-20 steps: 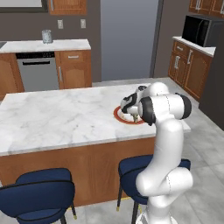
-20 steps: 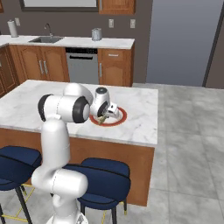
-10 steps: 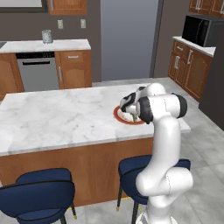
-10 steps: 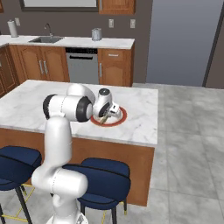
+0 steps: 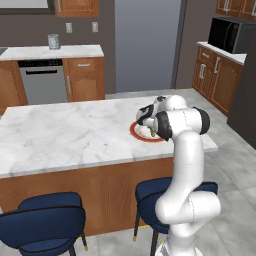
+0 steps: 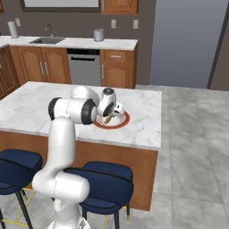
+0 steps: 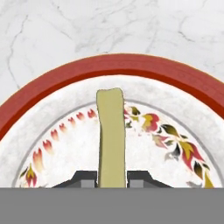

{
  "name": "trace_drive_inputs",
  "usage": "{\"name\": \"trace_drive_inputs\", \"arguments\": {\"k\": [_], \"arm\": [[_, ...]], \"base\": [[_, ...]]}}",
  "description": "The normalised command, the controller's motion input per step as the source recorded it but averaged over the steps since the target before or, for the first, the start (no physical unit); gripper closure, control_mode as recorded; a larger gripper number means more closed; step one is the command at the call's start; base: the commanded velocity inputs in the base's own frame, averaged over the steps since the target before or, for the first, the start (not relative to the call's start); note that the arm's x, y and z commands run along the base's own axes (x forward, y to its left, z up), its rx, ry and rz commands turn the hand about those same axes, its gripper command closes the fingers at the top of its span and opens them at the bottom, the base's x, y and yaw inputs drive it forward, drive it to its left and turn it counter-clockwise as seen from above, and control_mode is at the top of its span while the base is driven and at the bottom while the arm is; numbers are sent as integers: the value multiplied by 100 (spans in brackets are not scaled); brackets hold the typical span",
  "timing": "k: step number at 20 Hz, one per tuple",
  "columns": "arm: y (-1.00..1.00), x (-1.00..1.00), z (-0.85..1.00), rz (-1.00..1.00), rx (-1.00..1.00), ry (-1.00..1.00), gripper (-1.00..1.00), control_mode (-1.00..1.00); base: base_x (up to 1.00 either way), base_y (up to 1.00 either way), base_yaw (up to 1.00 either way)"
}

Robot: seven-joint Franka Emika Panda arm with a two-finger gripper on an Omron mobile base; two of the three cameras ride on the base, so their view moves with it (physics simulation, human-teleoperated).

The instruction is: Retrieve the butter from the fridge and place it on a plate on the dining table. Then retrieve the butter knife by the fridge and place it near the plate.

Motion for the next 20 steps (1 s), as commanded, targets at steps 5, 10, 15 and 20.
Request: {"name": "trace_drive_inputs", "arguments": {"k": [5, 10, 15, 20], "arm": [[0, 1, 0, 0, 0, 0, -100, -100], [0, 0, 0, 0, 0, 0, -100, -100], [0, 0, 0, 0, 0, 0, -100, -100], [0, 0, 12, 0, 0, 1, -100, -100]], "base": [[0, 0, 0], [0, 0, 0], [0, 0, 0], [0, 0, 0]]}}
